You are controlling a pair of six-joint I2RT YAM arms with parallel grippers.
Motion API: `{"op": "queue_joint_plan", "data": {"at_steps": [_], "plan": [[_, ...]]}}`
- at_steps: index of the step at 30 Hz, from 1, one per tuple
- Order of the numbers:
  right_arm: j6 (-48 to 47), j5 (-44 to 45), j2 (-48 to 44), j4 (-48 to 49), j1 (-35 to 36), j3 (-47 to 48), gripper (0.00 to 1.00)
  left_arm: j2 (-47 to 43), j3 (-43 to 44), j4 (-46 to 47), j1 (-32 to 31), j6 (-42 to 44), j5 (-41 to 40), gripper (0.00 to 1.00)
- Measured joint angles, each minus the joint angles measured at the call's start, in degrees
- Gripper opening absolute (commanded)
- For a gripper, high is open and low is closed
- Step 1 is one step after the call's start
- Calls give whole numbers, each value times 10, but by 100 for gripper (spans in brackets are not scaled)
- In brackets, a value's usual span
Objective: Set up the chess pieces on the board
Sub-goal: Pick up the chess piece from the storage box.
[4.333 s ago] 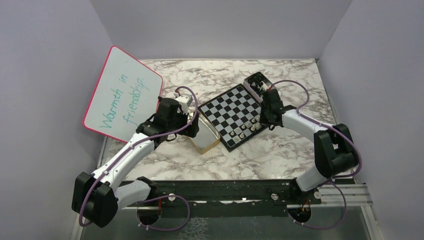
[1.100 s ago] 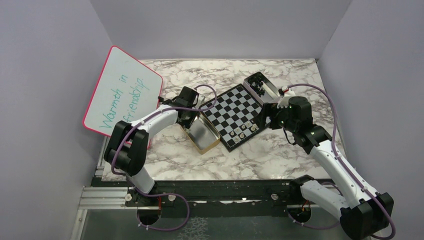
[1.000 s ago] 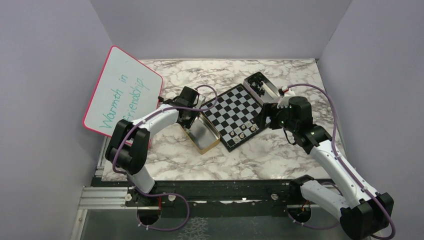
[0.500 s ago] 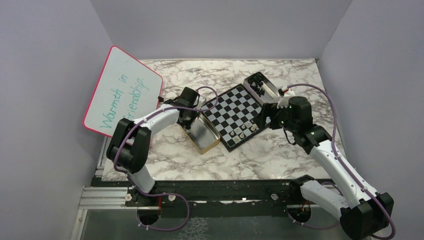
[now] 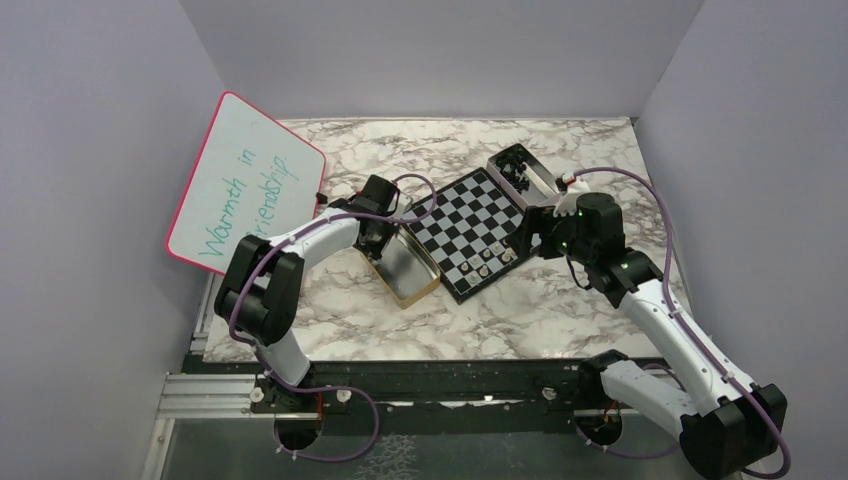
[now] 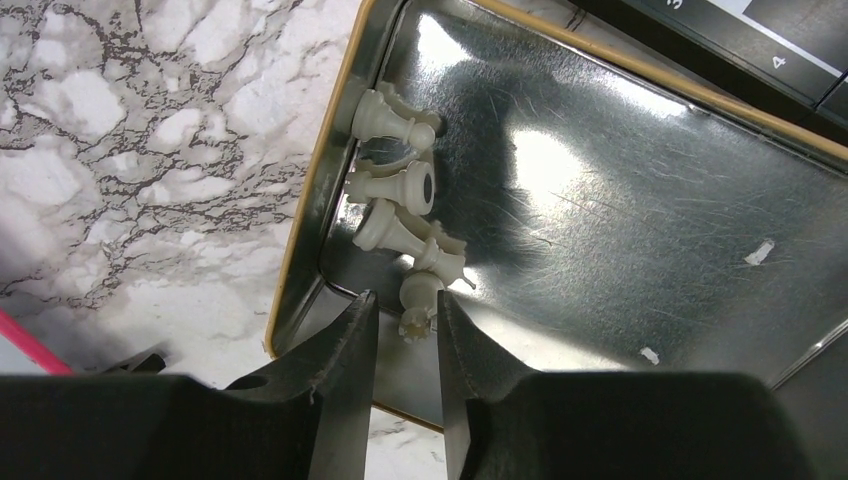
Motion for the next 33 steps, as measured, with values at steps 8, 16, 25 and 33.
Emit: {"op": "queue_joint_plan", "data": {"at_steps": [8, 16, 25, 33], "plan": [[-7, 0, 0, 0, 0, 0, 90, 0, 0, -6, -4, -2, 0, 19], [-9, 0, 0, 0, 0, 0, 90, 0, 11, -31, -4, -10, 1, 13], [-9, 0, 0, -1, 0, 0, 90, -9, 62, -66, -5, -35, 8, 12], [-2, 4, -8, -12, 0, -4, 90, -42, 115, -107, -6, -72, 52, 13]]}}
